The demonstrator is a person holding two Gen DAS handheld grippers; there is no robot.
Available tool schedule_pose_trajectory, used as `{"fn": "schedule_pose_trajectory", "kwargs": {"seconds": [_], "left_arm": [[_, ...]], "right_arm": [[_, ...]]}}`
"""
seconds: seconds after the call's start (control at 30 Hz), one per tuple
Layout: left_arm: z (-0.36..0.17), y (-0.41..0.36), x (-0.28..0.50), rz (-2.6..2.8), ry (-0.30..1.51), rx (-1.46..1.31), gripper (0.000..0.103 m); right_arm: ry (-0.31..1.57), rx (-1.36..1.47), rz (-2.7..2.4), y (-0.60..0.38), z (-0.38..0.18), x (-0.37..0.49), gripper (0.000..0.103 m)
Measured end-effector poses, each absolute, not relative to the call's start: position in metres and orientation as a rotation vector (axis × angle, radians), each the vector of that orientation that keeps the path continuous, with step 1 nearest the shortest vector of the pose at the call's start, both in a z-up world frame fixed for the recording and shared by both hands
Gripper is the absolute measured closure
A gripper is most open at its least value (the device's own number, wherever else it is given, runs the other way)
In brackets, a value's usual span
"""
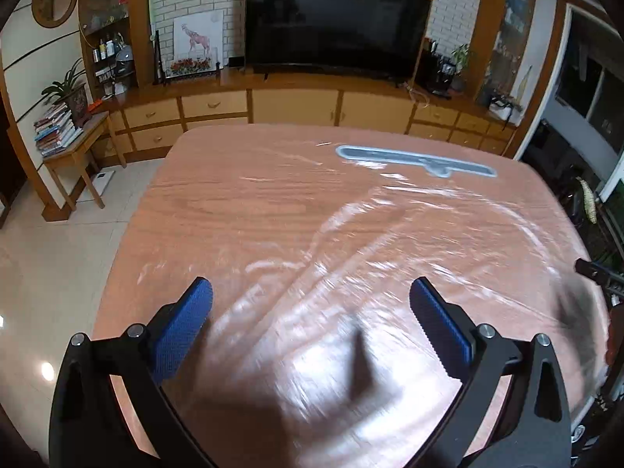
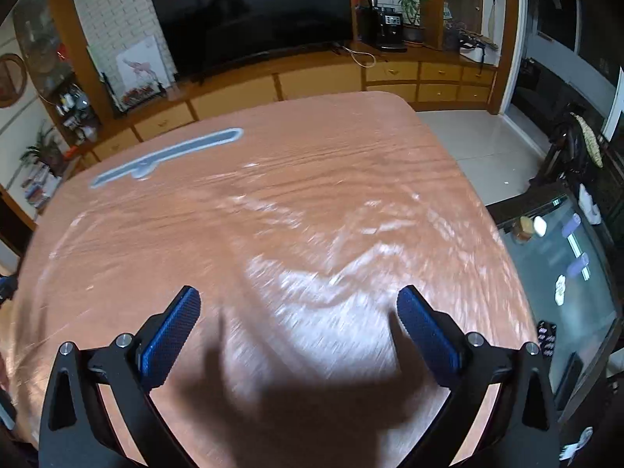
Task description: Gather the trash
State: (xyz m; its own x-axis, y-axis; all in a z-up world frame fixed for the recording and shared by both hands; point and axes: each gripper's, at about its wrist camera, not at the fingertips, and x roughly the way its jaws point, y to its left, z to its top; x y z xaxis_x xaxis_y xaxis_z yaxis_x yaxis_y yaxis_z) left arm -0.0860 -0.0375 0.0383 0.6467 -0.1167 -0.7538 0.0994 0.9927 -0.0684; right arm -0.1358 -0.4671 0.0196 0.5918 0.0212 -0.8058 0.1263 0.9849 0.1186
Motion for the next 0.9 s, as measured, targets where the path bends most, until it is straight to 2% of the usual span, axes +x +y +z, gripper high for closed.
{"fn": "schedule_pose_trajectory", "kwargs": {"seconds": [0.43,0.9], "left_arm": [[0.004,-0.007,-0.013,-0.017,0.953,-0.013,0.002],[0.009,-0.009,-0.008,-0.004,0.961,-0.002,0.001]], "right_arm": [[0.957,0.102,-0.183,-0.513,-0.006,-0.08,0.004],[0.943,0.099,-0.186,-0.516,-0.006,-0.084,0.004]]}}
